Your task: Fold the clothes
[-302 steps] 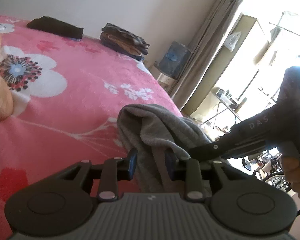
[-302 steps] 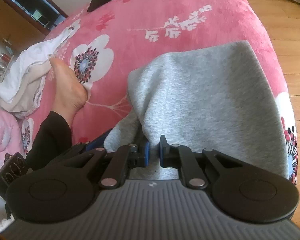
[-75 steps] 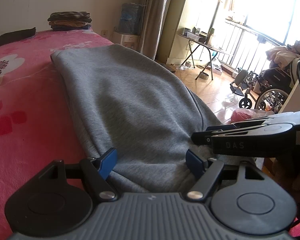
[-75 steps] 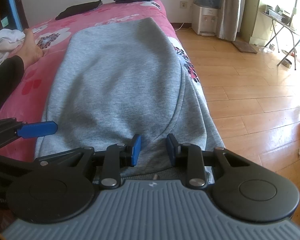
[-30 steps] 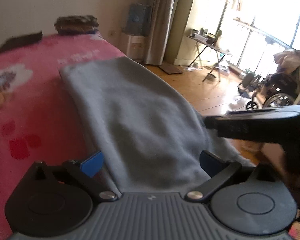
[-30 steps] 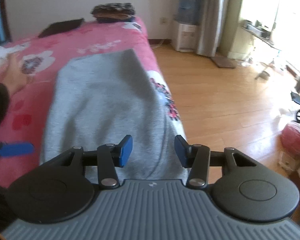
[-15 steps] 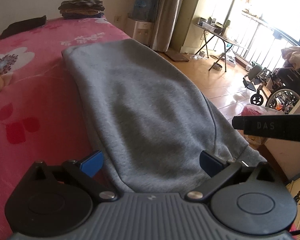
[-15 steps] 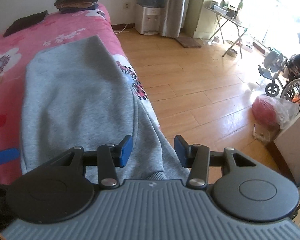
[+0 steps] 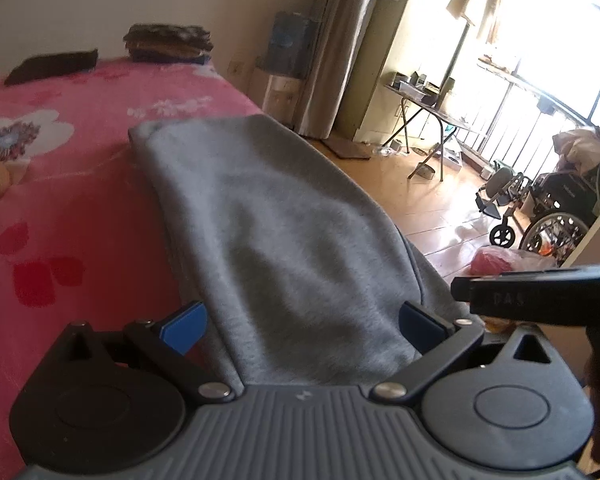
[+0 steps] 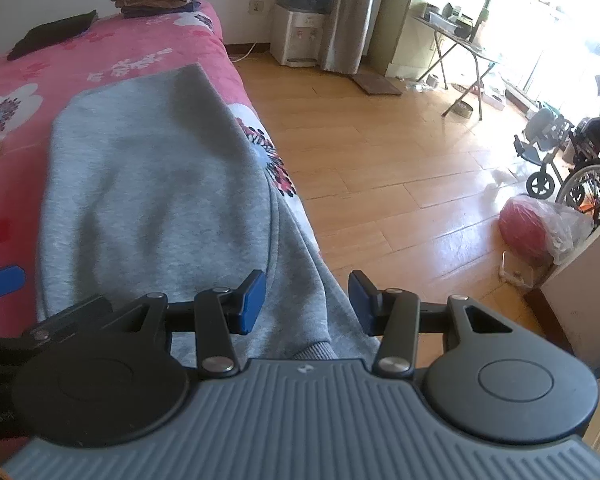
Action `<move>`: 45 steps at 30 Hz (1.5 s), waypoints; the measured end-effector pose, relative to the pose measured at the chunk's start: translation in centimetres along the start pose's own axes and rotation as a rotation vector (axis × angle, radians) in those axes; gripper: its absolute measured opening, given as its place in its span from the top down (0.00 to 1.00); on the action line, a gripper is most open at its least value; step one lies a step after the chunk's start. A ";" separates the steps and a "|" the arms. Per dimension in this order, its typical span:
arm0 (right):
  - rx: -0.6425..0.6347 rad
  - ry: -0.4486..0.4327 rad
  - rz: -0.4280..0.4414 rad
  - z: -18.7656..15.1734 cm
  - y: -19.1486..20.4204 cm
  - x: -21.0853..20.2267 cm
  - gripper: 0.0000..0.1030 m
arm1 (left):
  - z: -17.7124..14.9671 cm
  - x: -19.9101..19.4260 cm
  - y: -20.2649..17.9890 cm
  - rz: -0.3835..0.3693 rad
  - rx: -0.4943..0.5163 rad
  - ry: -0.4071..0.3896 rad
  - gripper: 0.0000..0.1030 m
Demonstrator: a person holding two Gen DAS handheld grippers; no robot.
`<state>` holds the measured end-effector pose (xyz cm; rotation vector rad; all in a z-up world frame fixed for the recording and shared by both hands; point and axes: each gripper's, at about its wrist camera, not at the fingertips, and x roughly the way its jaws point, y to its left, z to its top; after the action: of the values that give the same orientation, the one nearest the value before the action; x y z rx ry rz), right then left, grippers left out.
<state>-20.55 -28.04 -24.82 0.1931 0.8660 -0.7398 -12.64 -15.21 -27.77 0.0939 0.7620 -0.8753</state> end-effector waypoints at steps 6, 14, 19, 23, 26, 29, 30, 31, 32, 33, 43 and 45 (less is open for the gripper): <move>0.007 0.002 -0.001 0.0 0.0 -0.1 0.56 | 0.0 -0.1 -0.3 -0.025 0.015 0.002 0.00; 0.025 0.016 -0.007 0.0 -0.2 0.2 0.56 | -0.2 0.5 0.2 -0.040 -0.006 0.037 0.01; 0.019 0.014 -0.007 0.1 0.0 0.1 0.57 | -0.2 0.6 0.5 -0.054 -0.014 0.048 0.02; 0.015 0.031 0.011 0.0 0.1 0.4 0.57 | -0.4 1.0 0.4 -0.057 -0.007 0.074 0.06; 0.035 0.087 0.031 -0.3 -0.1 1.3 0.58 | -0.6 1.4 0.3 -0.056 -0.007 0.102 0.07; 0.052 0.141 0.040 -0.7 -0.1 2.1 0.58 | -0.8 1.8 0.3 -0.056 -0.006 0.127 0.07; 0.060 0.140 0.043 -0.7 -0.2 2.2 0.58 | -0.8 1.9 0.3 -0.056 -0.006 0.133 0.07; 0.069 0.140 0.046 -0.7 -0.2 2.2 0.58 | -0.8 2.0 0.4 -0.056 -0.006 0.135 0.07; 0.082 0.127 0.050 -0.5 -0.4 2.0 0.60 | -0.8 2.0 0.4 -0.057 -0.007 0.136 0.07; 0.091 0.108 0.052 -0.4 -0.5 1.7 0.61 | -0.8 2.0 0.5 -0.059 -0.011 0.136 0.07; 0.052 0.156 0.111 -0.9 0.5 2.2 0.62 | -0.7 2.0 0.6 -0.066 -0.012 0.142 0.07; 0.048 0.137 0.107 -0.6 0.6 1.9 0.63 | -0.6 2.0 0.8 -0.073 -0.025 0.145 0.07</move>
<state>-19.75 -28.34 -26.70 0.3331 0.9614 -0.6533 -11.61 -15.72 -29.68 0.1091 0.9159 -0.9350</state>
